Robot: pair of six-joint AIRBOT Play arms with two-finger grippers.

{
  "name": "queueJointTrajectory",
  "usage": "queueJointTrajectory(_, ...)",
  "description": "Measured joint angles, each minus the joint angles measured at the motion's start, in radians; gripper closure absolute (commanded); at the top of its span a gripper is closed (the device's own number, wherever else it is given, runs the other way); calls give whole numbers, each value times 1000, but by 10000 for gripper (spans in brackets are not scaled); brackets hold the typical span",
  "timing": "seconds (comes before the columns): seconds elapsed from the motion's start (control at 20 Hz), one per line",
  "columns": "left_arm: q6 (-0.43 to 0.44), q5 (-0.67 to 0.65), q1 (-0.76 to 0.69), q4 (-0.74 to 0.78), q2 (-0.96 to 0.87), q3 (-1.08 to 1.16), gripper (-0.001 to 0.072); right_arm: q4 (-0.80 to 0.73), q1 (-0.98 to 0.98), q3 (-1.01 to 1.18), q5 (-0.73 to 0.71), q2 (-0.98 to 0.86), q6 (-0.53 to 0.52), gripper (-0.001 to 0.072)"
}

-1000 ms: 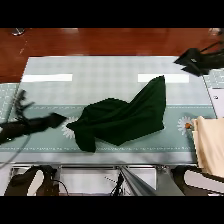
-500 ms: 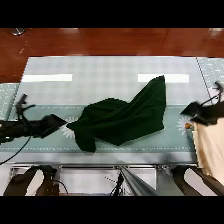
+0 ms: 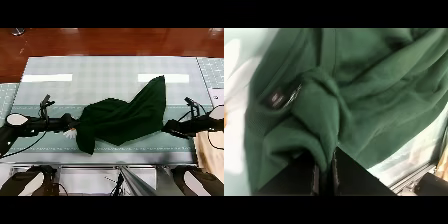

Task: Fold the shirts.

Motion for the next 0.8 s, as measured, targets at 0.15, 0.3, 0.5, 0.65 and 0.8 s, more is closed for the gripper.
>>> queueJointTrajectory(0.15,41,22,-15,-39,-24,-2,678,23,95,-6,-51,-13,31,93)
queueJointTrajectory(0.3,58,34,-21,-56,-34,-2,678,56,149,-8,-112,-68,48,93)
queueJointTrajectory(0.5,68,37,-24,-66,-38,-2,678,122,173,9,-192,-149,52,94)
queueJointTrajectory(0.65,70,38,-24,-69,-39,-2,678,188,179,28,-240,-205,50,127)
queueJointTrajectory(0.8,71,38,-24,-70,-39,-2,678,259,182,35,-282,-253,27,565)
